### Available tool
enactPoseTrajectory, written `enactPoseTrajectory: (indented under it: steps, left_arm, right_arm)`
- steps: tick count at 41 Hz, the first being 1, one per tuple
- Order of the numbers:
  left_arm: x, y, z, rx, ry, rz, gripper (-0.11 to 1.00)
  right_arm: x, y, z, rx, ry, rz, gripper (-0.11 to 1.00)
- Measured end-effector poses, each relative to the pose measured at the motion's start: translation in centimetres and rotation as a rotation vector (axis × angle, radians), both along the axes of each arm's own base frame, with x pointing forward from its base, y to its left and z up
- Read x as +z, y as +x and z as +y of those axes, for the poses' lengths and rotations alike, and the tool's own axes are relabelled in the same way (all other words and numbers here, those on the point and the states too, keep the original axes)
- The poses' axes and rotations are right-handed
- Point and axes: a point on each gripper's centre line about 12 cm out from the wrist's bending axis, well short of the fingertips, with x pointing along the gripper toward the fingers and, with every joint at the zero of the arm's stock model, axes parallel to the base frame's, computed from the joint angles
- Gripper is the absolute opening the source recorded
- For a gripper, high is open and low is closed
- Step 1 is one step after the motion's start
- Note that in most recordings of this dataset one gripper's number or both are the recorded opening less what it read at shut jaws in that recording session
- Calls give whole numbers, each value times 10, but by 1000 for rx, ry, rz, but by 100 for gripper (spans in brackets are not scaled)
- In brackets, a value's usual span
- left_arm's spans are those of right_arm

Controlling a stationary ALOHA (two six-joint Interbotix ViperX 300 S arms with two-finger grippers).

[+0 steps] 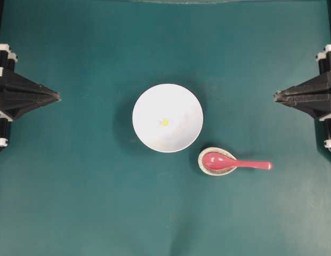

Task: Scoop the yellow hexagonal prism block from the bowl with a spoon using the right arm.
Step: 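Move the right gripper toward the red spoon handle in the spoon rest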

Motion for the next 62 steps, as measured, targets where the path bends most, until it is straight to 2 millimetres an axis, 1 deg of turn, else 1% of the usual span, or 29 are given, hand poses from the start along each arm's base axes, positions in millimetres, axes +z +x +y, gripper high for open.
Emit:
enactPoseTrajectory:
  steps: [1, 2, 5, 16, 20, 29, 35, 41, 51, 56, 62]
  left_arm:
    - [0, 0, 0, -2, 0, 0, 0]
    - [10, 1, 0, -1, 11, -23, 6]
    - [15, 1, 0, -1, 17, -35, 4]
    - [13, 3, 0, -2, 4, -17, 4]
    - [12, 3, 0, -2, 4, -6, 4]
    - [11, 3, 0, -2, 4, 0, 4]
    - [11, 3, 0, -2, 4, 0, 4]
    - [11, 3, 0, -2, 4, 0, 4]
    - [11, 3, 0, -2, 4, 0, 4]
    - [11, 3, 0, -2, 4, 0, 4]
    - [10, 3, 0, -2, 4, 5, 4]
  right_arm:
    - [0, 0, 0, 0, 0, 2, 0]
    - [-1, 0, 0, 0, 5, 8, 0]
    - [-2, 1, 0, 1, 6, 26, 0]
    - [-6, 1, 0, 1, 13, 67, 2]
    - [-6, 1, 0, 0, 16, 72, 11]
    - [-7, 1, 0, -2, 29, 81, 43]
    - [-9, 2, 0, -2, 29, 93, 53]
    - [-10, 3, 0, -3, 34, 103, 57]
    - [-20, 9, -1, -12, 88, 145, 57]
    - [-37, 16, -2, -21, 109, 206, 57]
    - [-54, 24, 4, -1, 109, 234, 57]
